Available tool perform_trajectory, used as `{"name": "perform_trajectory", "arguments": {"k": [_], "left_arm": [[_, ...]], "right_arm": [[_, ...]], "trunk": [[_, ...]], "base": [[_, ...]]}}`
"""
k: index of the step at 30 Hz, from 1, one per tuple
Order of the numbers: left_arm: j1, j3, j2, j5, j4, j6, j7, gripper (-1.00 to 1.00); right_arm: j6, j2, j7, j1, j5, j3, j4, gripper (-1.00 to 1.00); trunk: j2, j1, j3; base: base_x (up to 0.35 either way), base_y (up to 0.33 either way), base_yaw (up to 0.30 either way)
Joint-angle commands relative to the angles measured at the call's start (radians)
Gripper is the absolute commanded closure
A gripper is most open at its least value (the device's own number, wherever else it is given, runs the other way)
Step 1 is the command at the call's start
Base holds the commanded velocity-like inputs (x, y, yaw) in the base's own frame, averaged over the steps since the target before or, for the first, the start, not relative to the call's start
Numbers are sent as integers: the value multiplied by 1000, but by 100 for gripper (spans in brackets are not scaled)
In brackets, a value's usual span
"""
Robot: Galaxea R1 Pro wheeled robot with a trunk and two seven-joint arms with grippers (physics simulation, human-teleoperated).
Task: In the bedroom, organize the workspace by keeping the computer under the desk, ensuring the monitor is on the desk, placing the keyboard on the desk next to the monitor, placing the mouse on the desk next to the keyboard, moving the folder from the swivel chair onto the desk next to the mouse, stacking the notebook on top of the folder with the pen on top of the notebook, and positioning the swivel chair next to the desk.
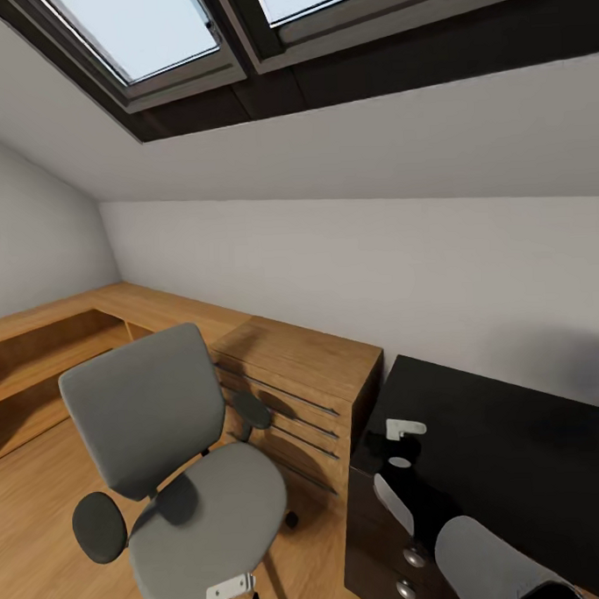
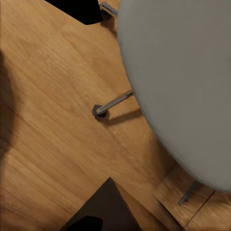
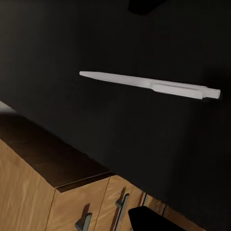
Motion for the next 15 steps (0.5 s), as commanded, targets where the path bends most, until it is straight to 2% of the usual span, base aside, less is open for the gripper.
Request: {"name": "perform_trajectory", "arguments": {"k": [1,2,5,10,11,12,15], "left_arm": [[-1,-21,2,3,-4,2,8,-100],[-1,-44,4,3,-20,1,9,-100],[-1,-64,11,4,-88,4,16,-100],[3,-73,47,9,-230,21,66,-100],[7,-79,62,11,-285,40,92,-100],[12,-92,90,14,-420,118,165,-100],[14,-92,100,21,-567,188,225,-100]], "right_arm": [[-15,-2,10,-19,-10,8,41,-100],[-38,-6,36,-48,-10,8,106,-100],[-65,-11,65,-88,-11,7,185,-100],[-74,-13,76,-105,-13,7,218,-100],[-74,-13,78,-107,-15,7,222,-100],[-70,-14,79,-112,-18,7,229,-100],[-22,-15,79,-131,-24,5,236,-100]], "trunk": [[-1,0,-1],[-1,0,-1],[-1,0,-1],[-1,0,-1],[-1,0,-1],[-1,0,-1],[-1,0,-1]], "base": [[0,0,0],[0,0,0],[0,0,0],[0,0,0],[0,0,0],[0,0,0],[0,0,0]]}}
